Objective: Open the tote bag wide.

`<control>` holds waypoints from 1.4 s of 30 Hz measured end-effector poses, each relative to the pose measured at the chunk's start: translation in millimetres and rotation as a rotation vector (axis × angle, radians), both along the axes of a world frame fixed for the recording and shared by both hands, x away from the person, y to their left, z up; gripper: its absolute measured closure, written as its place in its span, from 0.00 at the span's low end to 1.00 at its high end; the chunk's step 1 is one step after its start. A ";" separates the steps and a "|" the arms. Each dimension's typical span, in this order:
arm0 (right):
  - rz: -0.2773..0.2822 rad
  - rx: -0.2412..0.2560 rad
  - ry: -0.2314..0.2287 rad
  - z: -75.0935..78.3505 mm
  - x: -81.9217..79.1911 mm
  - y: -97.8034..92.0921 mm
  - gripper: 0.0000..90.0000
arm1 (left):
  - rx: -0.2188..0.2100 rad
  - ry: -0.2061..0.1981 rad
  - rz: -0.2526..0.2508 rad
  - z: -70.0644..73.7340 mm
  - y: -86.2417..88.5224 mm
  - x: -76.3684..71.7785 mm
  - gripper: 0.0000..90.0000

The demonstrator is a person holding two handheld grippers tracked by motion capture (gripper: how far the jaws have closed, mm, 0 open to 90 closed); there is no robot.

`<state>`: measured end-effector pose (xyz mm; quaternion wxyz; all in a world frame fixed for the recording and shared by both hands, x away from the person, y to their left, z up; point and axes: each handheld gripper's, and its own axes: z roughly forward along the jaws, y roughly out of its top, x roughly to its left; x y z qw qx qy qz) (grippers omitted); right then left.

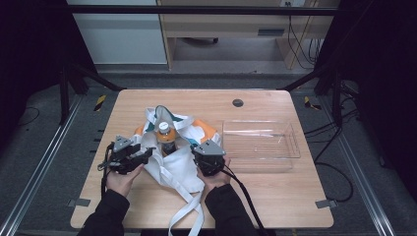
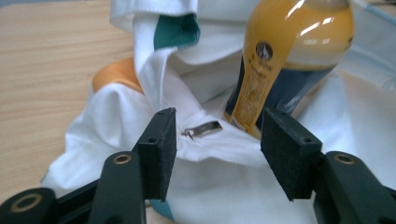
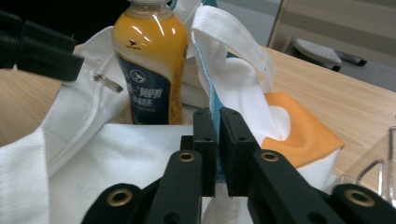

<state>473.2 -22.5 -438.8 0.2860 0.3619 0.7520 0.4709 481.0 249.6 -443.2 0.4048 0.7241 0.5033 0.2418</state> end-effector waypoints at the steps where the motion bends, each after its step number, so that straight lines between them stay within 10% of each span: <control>1: 0.000 0.000 0.000 0.0 0.0 0.0 0.96 | 0.000 0.000 0.000 0.0 0.0 0.0 0.50; 12: -0.167 -0.020 0.008 -8.5 13.8 -27.4 0.98 | 0.148 0.055 -0.003 -16.2 -2.8 4.5 0.71; 20: -0.208 -0.052 0.031 -21.4 16.9 -30.2 0.98 | 0.152 0.053 -0.010 -16.7 -1.3 4.4 0.71; 29: -0.191 -0.067 0.045 -25.6 17.4 -28.6 0.97 | 0.098 0.020 -0.028 -10.1 2.8 0.3 0.67; 42: -0.046 0.107 0.035 3.6 -2.0 -55.6 0.73 | -0.011 -0.108 -0.091 16.3 7.1 -13.4 0.56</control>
